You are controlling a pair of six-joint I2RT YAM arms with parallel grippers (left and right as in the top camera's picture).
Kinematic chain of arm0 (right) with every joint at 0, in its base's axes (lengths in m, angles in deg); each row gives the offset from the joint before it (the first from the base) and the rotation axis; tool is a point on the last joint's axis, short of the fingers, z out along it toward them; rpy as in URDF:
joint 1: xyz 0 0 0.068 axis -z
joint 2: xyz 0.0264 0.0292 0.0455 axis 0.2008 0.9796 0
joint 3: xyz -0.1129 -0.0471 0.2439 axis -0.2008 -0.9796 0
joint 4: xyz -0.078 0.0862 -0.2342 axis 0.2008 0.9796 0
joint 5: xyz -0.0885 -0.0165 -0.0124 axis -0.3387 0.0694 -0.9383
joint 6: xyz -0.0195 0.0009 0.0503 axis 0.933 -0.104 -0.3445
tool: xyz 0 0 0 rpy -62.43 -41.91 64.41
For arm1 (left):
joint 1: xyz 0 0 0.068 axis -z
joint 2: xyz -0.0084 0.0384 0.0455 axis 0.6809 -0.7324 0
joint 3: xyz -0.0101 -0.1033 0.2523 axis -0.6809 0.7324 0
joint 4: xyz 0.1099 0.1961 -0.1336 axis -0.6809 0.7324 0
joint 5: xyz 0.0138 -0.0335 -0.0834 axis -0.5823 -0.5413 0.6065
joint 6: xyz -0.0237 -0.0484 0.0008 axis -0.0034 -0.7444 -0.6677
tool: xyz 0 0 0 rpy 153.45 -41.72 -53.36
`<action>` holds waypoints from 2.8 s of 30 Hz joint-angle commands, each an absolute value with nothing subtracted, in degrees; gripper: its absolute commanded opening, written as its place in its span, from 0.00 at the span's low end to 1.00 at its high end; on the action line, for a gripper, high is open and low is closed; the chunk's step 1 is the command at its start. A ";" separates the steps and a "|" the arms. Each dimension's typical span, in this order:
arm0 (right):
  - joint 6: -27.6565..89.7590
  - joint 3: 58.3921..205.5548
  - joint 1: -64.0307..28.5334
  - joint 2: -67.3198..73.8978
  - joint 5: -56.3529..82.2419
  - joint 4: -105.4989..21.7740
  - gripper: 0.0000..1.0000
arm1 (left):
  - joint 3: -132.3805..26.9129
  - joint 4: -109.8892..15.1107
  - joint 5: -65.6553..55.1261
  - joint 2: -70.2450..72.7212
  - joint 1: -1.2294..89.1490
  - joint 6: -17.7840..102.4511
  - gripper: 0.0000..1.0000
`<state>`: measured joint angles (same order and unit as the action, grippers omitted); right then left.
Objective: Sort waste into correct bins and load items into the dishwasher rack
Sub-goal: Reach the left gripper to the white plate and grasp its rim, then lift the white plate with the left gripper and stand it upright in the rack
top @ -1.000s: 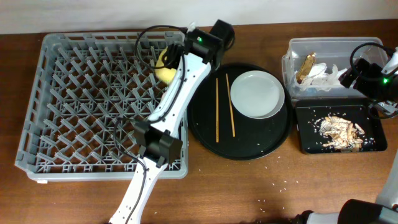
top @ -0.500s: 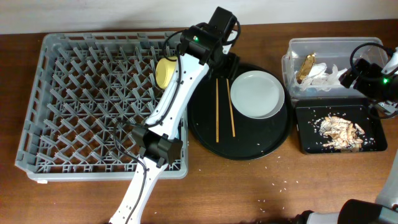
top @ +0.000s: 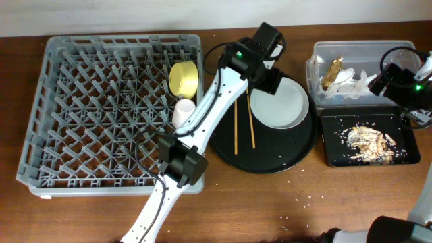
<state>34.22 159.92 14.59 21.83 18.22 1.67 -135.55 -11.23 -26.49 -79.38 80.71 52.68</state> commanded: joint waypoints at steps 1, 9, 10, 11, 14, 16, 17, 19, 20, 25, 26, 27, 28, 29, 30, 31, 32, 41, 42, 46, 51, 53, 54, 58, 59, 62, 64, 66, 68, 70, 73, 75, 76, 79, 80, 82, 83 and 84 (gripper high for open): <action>34.00 159.61 14.68 21.99 17.72 1.67 0.99 | -129.71 -16.54 -27.84 -79.47 80.19 59.87 0.70; 34.00 159.61 14.68 21.99 17.72 1.67 0.99 | -120.75 -23.60 -27.76 -79.67 78.81 65.12 0.69; 34.00 159.61 14.68 21.99 17.72 1.67 0.98 | -120.34 -24.01 -27.76 -79.73 78.72 65.67 0.69; 34.00 159.61 14.68 21.99 17.72 1.67 0.98 | -120.10 -24.23 -27.76 -79.80 78.68 66.08 0.69; 34.00 159.61 14.68 21.99 17.72 1.67 0.99 | -119.99 -24.58 -27.76 -80.26 78.68 66.96 0.65; 34.00 159.61 14.68 21.99 17.72 1.67 0.98 | -119.99 -24.71 -27.78 -80.87 78.68 66.93 0.61; 34.00 159.61 14.68 21.99 17.72 1.67 0.98 | -119.99 -24.73 -27.78 -81.30 78.68 66.91 0.60; 34.00 159.61 14.68 21.99 17.72 1.67 0.98 | -119.99 -24.76 -27.76 -82.62 78.68 66.89 0.60; 34.00 159.61 14.68 21.99 17.72 1.67 0.98 | -119.99 -24.60 -27.73 -82.81 78.68 66.89 0.60; 34.00 159.61 14.68 21.99 17.74 1.67 0.98 | -119.99 -24.06 -25.61 -83.47 78.79 66.89 0.50; 34.00 159.61 14.68 21.99 17.72 1.67 0.98 | -119.99 -24.01 -25.09 -83.47 78.79 66.87 0.48; 34.00 159.61 14.68 21.99 17.72 1.67 0.99 | -119.99 -23.88 -24.72 -83.56 78.85 66.87 0.44; 34.00 159.61 14.68 21.99 17.72 1.67 0.98 | -119.99 -23.69 -24.74 -83.67 78.92 66.87 0.43; 34.00 159.61 14.68 21.99 17.72 1.67 0.98 | -119.99 -23.49 -24.74 -83.69 79.01 66.87 0.40; 34.00 159.61 14.68 21.99 17.72 1.67 0.98 | -119.99 -23.25 -24.74 -83.77 79.07 66.87 0.37; 34.00 159.61 14.68 21.99 17.72 1.67 0.98 | -119.99 -22.99 -24.74 -83.75 79.16 66.87 0.33; 34.00 159.61 14.68 21.99 17.72 1.67 0.98 | -119.99 -22.77 -24.74 -83.77 79.29 66.87 0.29; 34.00 159.61 14.70 21.99 17.72 1.64 0.98 | -121.04 -19.38 -24.76 -83.75 79.75 66.21 0.01; 34.00 159.61 14.70 21.99 17.72 1.67 0.98 | -121.52 -18.88 -24.76 -83.69 79.75 66.21 0.01; 34.00 159.61 14.68 21.99 17.74 1.67 0.98 | -127.83 -13.65 -24.83 -83.40 79.07 65.71 0.01; 34.00 159.61 14.68 21.99 17.72 1.67 0.98 | -146.24 -2.90 -25.00 -83.29 76.60 65.08 0.01; 34.00 159.61 14.68 21.99 17.72 1.67 0.98 | -153.21 0.38 -25.24 -83.29 75.69 65.10 0.01; 34.00 159.61 14.70 21.99 17.72 1.64 0.98 | -152.66 0.42 -25.24 -81.57 75.18 65.08 0.01; 34.00 159.61 14.68 21.99 17.72 1.67 0.98 | -152.64 3.70 -28.48 -74.99 71.69 65.10 0.01; 34.00 159.61 14.68 21.99 17.74 1.67 0.99 | -152.64 5.01 -30.75 -72.98 70.40 65.10 0.01; 34.00 159.61 14.70 21.99 17.72 1.67 0.98 | -152.64 8.86 -37.09 -67.73 66.59 65.08 0.01; 34.00 159.61 14.68 21.99 17.72 1.67 0.98 | -152.64 11.07 -40.67 -64.56 64.14 65.10 0.01; 34.00 159.61 14.68 21.99 17.72 1.67 0.99 | -152.64 12.53 -43.86 -62.16 61.81 65.14 0.01; 34.00 159.61 14.70 21.99 17.72 1.67 0.98 | -152.64 13.67 -49.42 -60.50 59.25 65.16 0.01; 34.00 159.61 14.70 21.99 17.74 1.67 0.98 | -152.62 14.08 -56.67 -60.39 57.39 65.18 0.01; 34.00 159.61 14.68 21.99 17.72 1.67 0.98 | -151.29 13.84 -67.49 -61.37 55.84 65.21 0.01; 34.00 159.61 14.68 21.99 17.72 1.67 0.99 | -149.69 13.34 -72.47 -62.20 55.82 65.21 0.01; 34.00 159.61 14.68 21.99 17.72 1.67 0.99 | -147.96 12.31 -74.68 -62.86 55.82 65.16 0.01; 34.00 159.61 14.68 21.99 17.72 1.67 0.98 | -143.29 9.19 -77.79 -64.10 56.32 65.10 0.01; 34.00 159.61 14.68 21.99 17.72 1.67 0.98 | -141.56 7.92 -79.43 -64.78 56.52 65.03 0.01; 34.00 159.61 14.70 21.99 17.72 1.67 0.98 | -139.11 5.69 -82.62 -65.83 56.52 64.07 0.00; 34.00 159.61 14.68 21.99 17.72 1.67 0.98 | -138.06 4.84 -83.62 -66.07 56.52 64.03 0.00; 34.00 159.61 14.68 21.99 17.72 1.67 0.99 | -136.93 3.90 -84.28 -66.42 56.58 64.03 0.00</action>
